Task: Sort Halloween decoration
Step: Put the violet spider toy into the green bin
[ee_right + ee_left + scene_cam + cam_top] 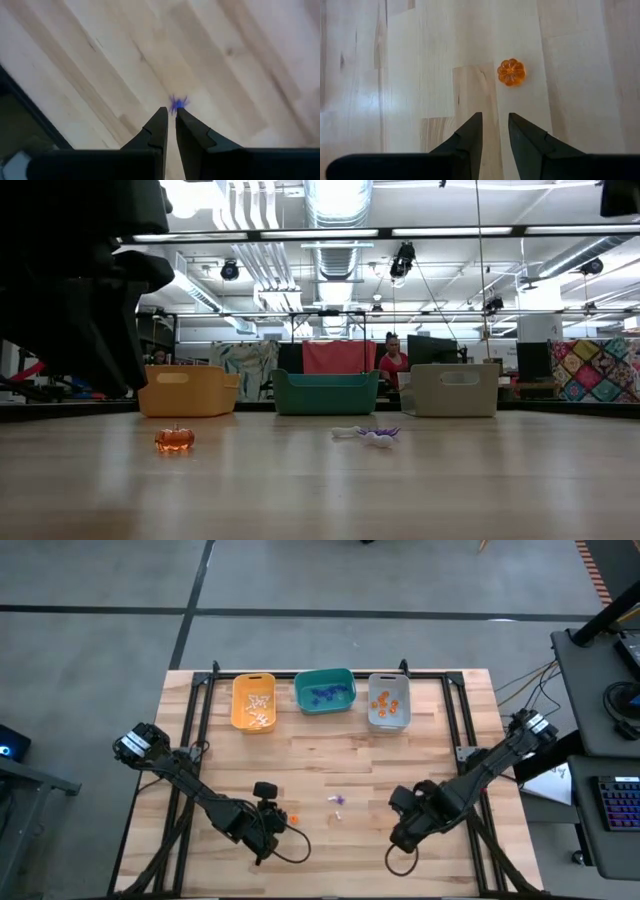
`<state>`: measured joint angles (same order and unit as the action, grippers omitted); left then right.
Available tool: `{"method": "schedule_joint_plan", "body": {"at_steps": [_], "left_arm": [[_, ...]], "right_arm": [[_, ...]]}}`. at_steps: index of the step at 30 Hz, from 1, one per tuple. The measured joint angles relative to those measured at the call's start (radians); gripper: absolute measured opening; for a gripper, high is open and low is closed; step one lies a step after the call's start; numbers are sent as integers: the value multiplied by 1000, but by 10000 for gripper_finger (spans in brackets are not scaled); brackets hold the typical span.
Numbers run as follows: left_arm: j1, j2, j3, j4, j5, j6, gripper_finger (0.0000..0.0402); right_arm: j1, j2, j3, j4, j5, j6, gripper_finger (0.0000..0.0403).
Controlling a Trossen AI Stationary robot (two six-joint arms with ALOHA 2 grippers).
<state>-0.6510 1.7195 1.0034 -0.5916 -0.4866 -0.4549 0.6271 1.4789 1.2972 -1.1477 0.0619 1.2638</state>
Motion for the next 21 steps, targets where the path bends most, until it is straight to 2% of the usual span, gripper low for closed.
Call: {"method": "schedule_joint_plan", "body": {"at_steps": [4, 7, 11, 21], "left_arm": [[0, 0, -1, 0, 0, -3, 76], [0, 0, -1, 0, 0, -7, 76], [0, 0, -2, 0, 0, -17, 76], [-7, 0, -3, 0, 0, -37, 76]], "right_arm": [[-9, 66, -1, 0, -102, 20, 27], [-8, 117, -1, 0, -140, 8, 31], [-8, 166, -1, 0, -199, -13, 53], [-20, 211, -41, 3, -158, -70, 154]]}}
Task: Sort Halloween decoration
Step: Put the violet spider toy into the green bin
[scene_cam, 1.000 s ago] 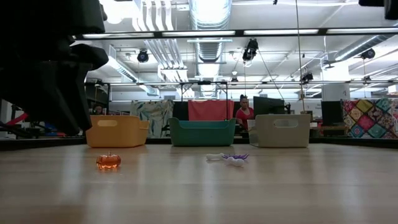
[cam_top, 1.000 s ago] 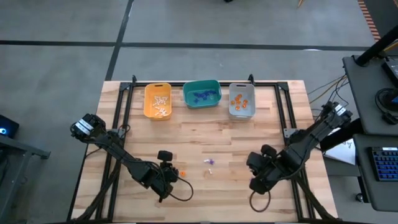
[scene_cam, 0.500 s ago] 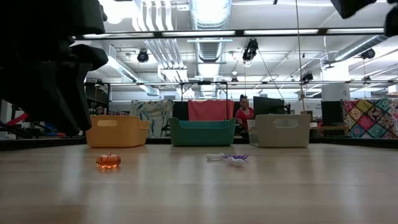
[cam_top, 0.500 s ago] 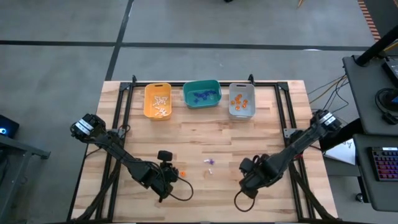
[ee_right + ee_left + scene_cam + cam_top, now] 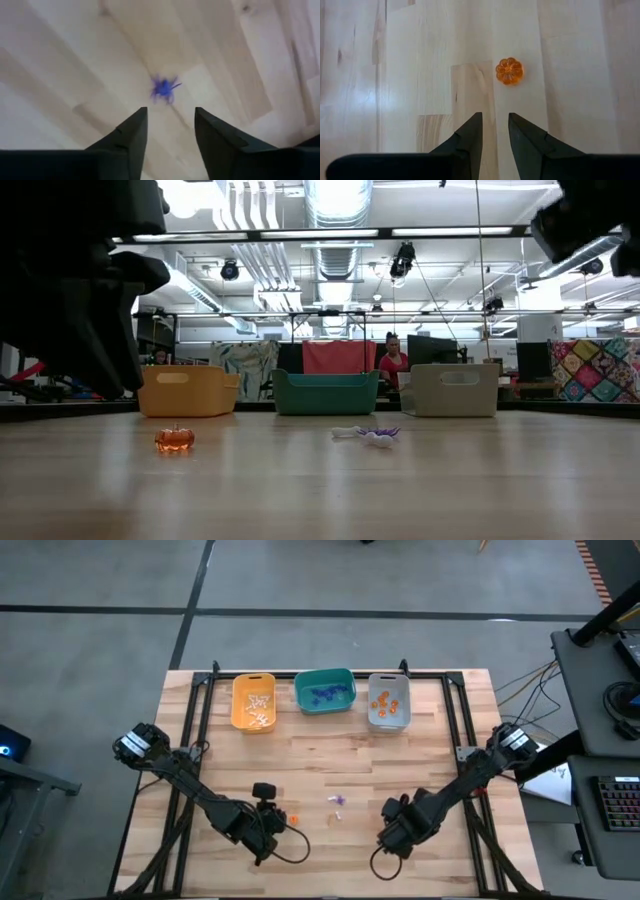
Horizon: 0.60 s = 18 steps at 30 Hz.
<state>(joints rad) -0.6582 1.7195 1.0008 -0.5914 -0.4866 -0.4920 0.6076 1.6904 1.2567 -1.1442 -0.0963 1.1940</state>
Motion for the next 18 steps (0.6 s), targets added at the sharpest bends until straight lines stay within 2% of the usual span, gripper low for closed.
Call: {"method": "schedule_joint_plan", "body": {"at_steps": [6, 14, 18], "left_arm": [[0, 0, -2, 4, -2, -4, 76], [0, 0, -2, 15, -3, -20, 76], [0, 16, -2, 28, -4, -24, 76]], "right_arm": [[1, -20, -101, 43, -4, -1, 184], [8, -20, -264, 279, -46, -9, 181], [7, -26, -300, 324, -49, -14, 173]]}}
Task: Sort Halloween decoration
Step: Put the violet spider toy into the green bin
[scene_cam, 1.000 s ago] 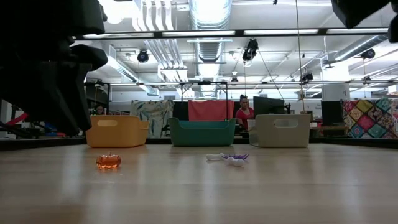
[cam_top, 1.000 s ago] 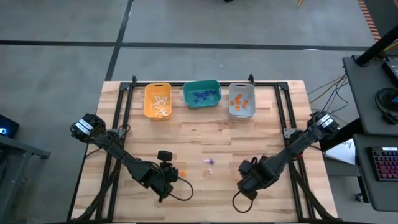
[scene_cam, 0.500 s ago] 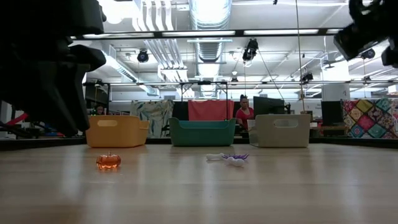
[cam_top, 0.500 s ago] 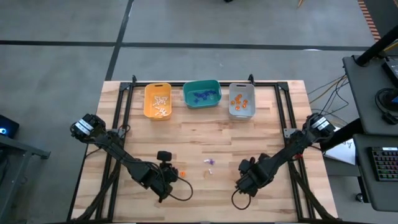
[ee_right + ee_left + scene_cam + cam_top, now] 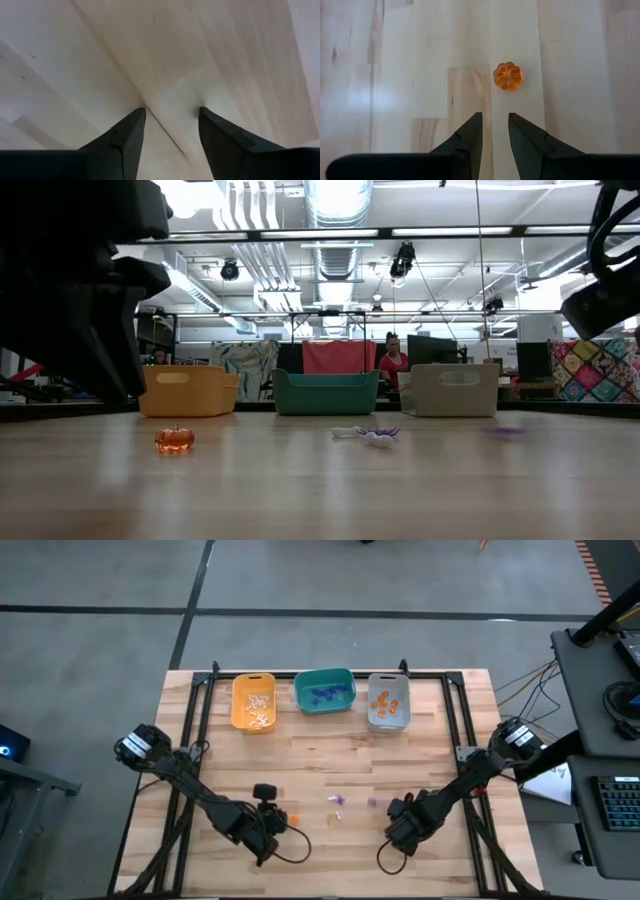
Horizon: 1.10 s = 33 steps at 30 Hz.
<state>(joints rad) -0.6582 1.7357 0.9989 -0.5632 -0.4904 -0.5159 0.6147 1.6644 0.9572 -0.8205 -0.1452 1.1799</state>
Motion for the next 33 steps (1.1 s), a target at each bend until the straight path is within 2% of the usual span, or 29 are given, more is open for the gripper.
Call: {"method": "schedule_joint_plan", "body": {"at_steps": [9, 24, 33], "left_arm": [[1, 39, -1, 47, 0, 34, 76], [-13, 39, -1, 63, 2, 35, 76], [-13, 39, -1, 74, 2, 35, 76]], "right_arm": [[0, 4, 20, -3, 33, -45, 129], [-20, 6, 33, 2, 86, -20, 16], [-20, -6, 33, -1, 106, -20, 8]]}}
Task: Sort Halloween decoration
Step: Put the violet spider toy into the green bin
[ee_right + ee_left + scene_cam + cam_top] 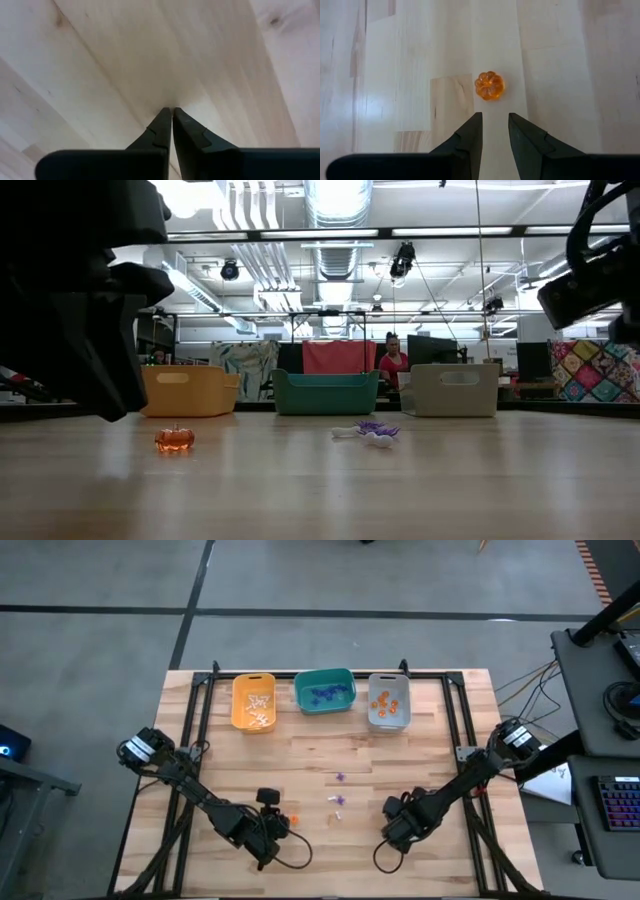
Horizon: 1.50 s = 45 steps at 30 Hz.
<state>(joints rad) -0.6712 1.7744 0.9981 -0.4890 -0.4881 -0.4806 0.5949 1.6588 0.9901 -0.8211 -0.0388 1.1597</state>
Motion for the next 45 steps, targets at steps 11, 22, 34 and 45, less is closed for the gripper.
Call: {"method": "schedule_joint_plan", "body": {"at_steps": [11, 22, 34, 45], "left_arm": [[1, 0, 0, 2, -4, 0, 76], [1, 1, 0, 3, -25, 0, 76], [1, 1, 0, 3, -26, 0, 76], [1, 14, 0, 4, -26, 1, 76]], "right_arm": [[-8, -151, 0, -9, 120, 47, 8], [-54, -292, 0, -6, 264, 16, 8], [-59, -269, -2, -3, 273, -1, 8], [-59, -228, -2, 1, 267, -1, 9]]}}
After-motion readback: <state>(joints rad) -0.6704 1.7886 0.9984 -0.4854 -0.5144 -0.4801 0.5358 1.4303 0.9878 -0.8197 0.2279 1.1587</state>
